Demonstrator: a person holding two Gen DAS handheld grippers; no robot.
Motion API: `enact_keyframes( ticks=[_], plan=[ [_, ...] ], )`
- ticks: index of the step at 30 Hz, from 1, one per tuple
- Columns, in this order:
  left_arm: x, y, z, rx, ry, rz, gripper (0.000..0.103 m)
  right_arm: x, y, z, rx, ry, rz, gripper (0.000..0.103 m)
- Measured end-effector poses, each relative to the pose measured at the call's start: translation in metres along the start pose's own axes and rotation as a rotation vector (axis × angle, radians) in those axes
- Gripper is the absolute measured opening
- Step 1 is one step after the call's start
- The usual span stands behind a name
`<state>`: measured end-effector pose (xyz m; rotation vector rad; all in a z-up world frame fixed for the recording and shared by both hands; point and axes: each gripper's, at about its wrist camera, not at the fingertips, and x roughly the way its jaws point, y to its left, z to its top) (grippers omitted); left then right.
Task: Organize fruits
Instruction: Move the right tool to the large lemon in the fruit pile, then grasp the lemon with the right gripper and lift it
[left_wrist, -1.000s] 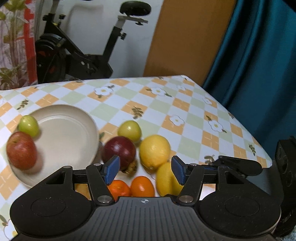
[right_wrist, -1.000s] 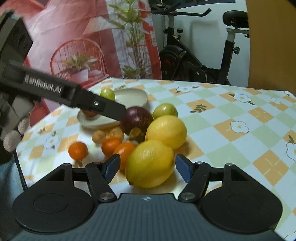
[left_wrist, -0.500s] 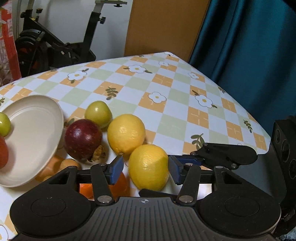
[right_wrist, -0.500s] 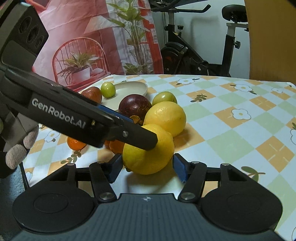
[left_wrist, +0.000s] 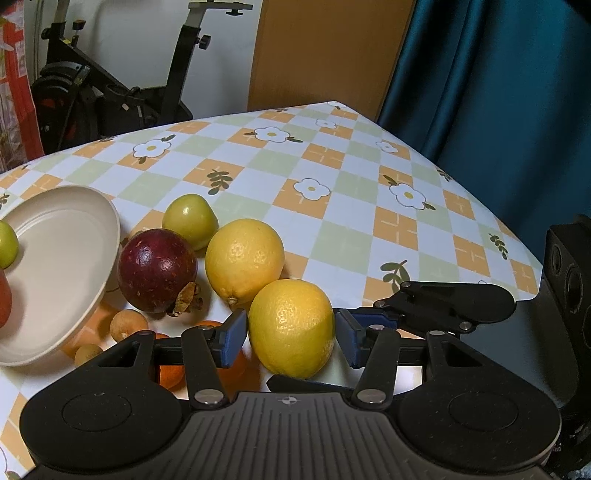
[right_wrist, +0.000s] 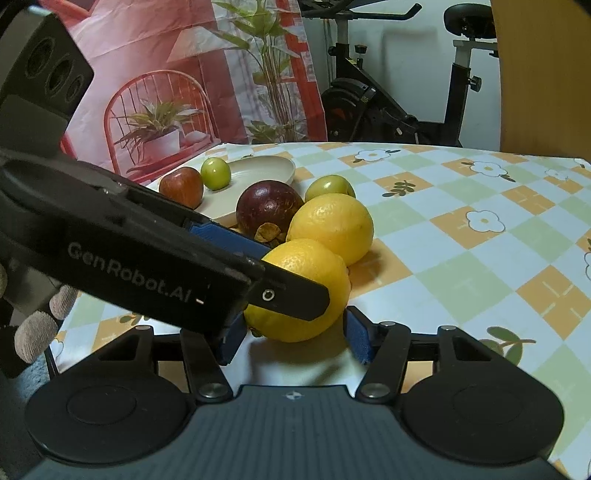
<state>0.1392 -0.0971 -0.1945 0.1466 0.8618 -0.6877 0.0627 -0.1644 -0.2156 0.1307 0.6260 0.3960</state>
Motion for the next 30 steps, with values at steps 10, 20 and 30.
enact_keyframes(
  ticks=[10,20,30],
  plan=[
    [-0.027,0.001,0.007,-0.006,-0.068,-0.020,0.055,-0.014,0.010,0.016,-0.007,-0.010,-0.015,0.060],
    [-0.056,0.016,0.018,-0.053,-0.168,-0.009,0.055,-0.023,0.028,0.053,-0.080,-0.029,-0.013,0.060],
    [-0.072,0.054,0.036,-0.124,-0.228,0.031,0.055,0.003,0.041,0.103,-0.151,-0.017,0.054,0.060]
  ],
)
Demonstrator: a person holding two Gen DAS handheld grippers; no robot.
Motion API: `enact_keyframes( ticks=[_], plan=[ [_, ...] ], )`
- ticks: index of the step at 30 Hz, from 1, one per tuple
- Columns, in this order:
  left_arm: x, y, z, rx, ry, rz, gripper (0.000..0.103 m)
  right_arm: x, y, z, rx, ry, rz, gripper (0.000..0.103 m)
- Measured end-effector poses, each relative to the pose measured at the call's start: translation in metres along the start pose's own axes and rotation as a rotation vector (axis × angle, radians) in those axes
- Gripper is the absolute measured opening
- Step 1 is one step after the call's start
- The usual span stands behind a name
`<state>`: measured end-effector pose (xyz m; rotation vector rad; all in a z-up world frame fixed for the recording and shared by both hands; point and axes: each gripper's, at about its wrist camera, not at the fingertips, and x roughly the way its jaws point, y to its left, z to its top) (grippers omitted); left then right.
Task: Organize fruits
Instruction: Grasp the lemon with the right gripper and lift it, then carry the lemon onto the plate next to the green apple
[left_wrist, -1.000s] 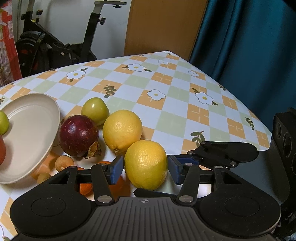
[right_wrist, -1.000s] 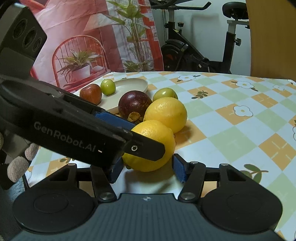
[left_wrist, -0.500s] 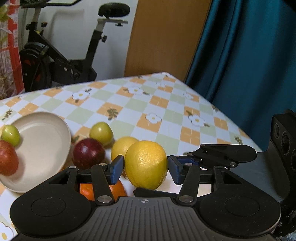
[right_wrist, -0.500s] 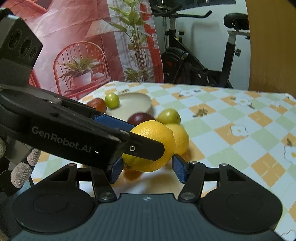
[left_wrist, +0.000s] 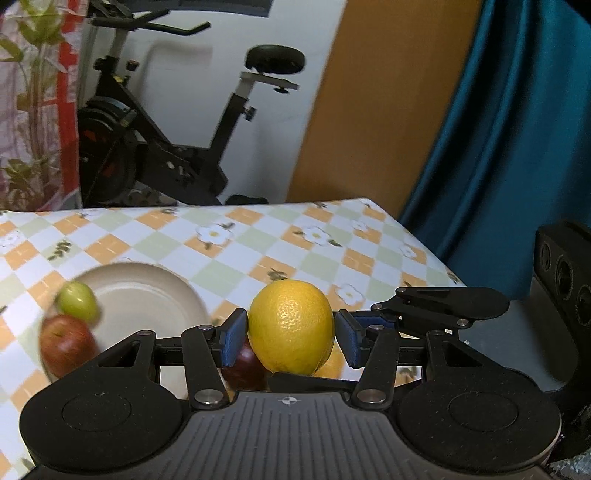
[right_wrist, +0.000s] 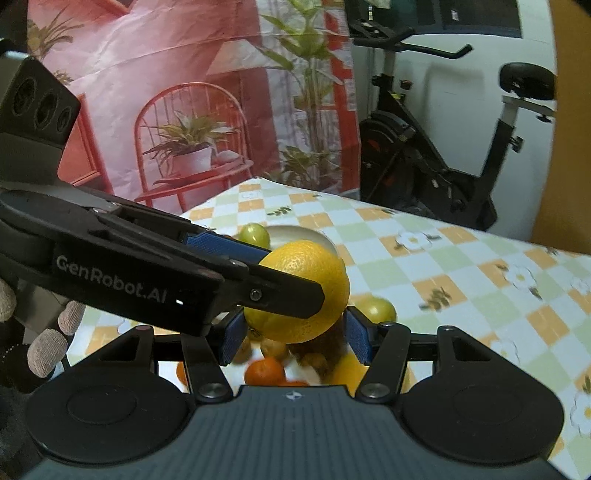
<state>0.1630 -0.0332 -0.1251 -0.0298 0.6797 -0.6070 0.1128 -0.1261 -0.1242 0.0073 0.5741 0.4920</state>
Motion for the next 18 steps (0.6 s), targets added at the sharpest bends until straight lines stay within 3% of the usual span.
enact_keyframes(
  ticks=[12,18],
  plan=[
    [0.009,0.065,0.007,-0.140,0.008,0.053,0.055,0.063,0.014,0.034,-0.085,0.050,0.085,0.060],
    [0.020,0.096,0.012,-0.178,0.024,0.101,0.055,0.109,0.020,0.053,-0.082,0.115,0.119,0.060]
  ],
)
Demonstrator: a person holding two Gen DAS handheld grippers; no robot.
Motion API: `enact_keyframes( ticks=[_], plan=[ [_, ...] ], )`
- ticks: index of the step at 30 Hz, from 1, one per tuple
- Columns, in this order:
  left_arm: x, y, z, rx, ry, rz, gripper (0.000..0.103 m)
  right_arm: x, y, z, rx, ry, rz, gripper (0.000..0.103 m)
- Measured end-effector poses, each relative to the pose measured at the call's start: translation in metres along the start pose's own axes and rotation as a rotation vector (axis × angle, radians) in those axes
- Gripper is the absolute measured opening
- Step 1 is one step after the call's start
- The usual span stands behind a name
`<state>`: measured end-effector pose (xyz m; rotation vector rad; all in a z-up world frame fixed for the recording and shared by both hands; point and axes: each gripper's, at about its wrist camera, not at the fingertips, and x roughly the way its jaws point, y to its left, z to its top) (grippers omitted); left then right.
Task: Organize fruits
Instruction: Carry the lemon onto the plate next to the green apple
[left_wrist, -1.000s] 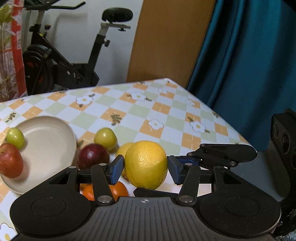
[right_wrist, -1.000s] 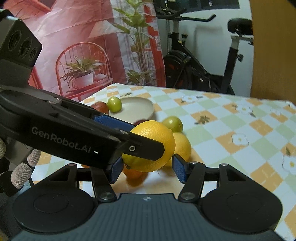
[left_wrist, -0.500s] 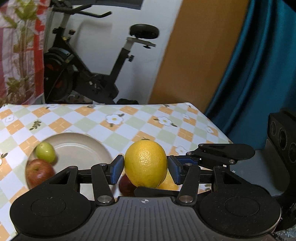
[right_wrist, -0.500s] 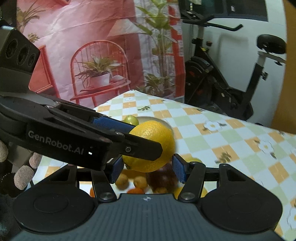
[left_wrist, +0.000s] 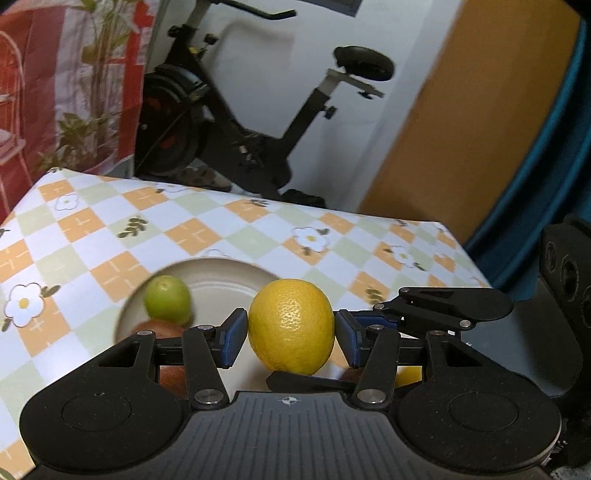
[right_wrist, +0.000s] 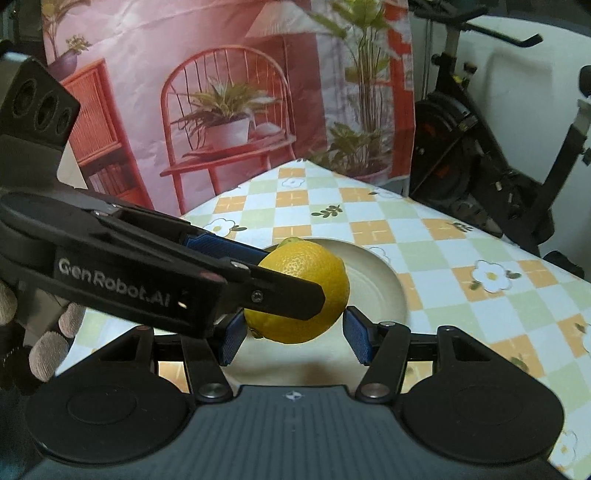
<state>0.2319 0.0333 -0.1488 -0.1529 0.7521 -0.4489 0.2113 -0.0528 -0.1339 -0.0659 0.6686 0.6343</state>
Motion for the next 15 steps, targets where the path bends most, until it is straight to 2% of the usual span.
enact_keyframes(
  ticks=[6,15],
  plan=[
    [0.017,0.020,0.006,-0.070,0.036,-0.001,0.055,0.034,-0.003,0.015,0.021,0.059,0.003,0.060],
    [0.043,0.024,0.008,-0.078,0.087,0.023,0.056,0.062,-0.013,0.021,0.049,0.140,-0.059,0.060]
  ],
)
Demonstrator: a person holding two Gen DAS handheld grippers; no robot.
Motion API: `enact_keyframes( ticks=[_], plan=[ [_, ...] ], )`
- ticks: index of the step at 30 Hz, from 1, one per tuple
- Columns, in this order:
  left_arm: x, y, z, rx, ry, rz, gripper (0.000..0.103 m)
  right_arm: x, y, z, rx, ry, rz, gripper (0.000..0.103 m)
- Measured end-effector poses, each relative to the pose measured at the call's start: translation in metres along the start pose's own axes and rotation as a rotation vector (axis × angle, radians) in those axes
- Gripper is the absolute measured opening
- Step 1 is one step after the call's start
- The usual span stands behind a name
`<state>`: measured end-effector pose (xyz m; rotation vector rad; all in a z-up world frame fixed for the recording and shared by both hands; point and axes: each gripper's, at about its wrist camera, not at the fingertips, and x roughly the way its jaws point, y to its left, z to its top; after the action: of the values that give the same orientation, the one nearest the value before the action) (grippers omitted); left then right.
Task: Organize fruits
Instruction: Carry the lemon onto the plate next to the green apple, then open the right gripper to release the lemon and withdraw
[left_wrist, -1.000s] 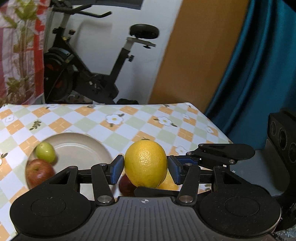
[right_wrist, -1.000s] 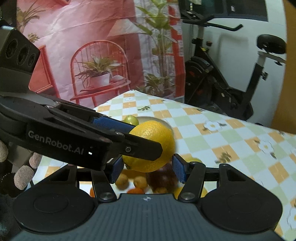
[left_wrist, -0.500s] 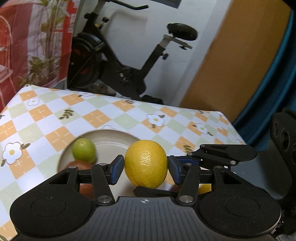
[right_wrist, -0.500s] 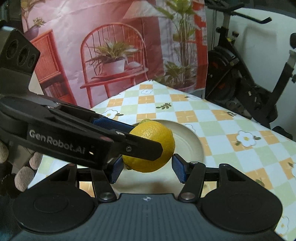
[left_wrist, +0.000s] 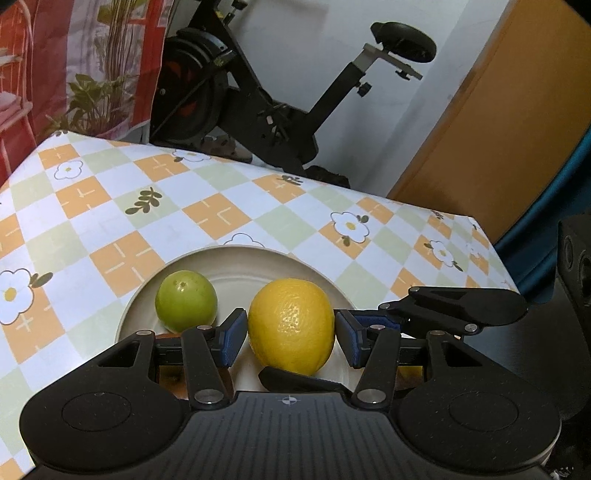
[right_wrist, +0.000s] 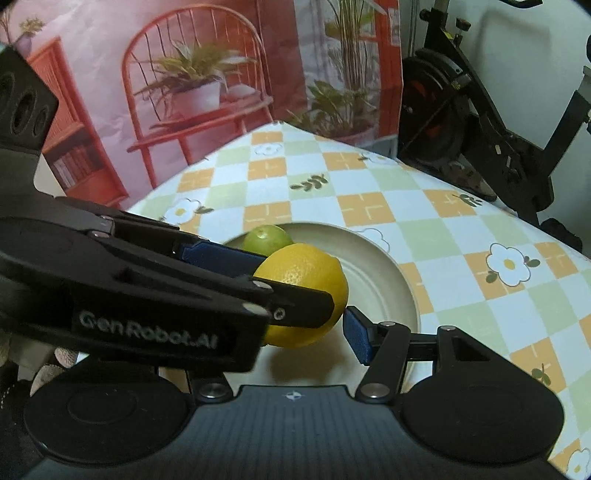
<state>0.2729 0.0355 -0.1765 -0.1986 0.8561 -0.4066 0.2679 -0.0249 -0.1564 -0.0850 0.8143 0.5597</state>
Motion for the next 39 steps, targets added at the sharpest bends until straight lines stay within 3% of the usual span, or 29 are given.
enact_keyframes(
  ticks=[10,20,30,39],
  plan=[
    [0.007,0.024,0.005,-0.113,0.002,-0.027,0.056,0.017,-0.002,0.014,-0.077,0.059,-0.018,0.060],
    [0.014,0.023,0.009,-0.118,-0.005,-0.008,0.054,0.030,-0.003,0.017,-0.085,0.090,-0.046,0.058],
    [-0.003,0.018,0.015,-0.094,-0.059,-0.020,0.053,0.018,-0.008,0.026,-0.085,0.043,-0.063,0.053],
    [-0.029,0.003,0.018,-0.057,-0.123,-0.006,0.053,-0.025,-0.030,0.020,-0.110,-0.022,-0.118,0.053]
  ],
)
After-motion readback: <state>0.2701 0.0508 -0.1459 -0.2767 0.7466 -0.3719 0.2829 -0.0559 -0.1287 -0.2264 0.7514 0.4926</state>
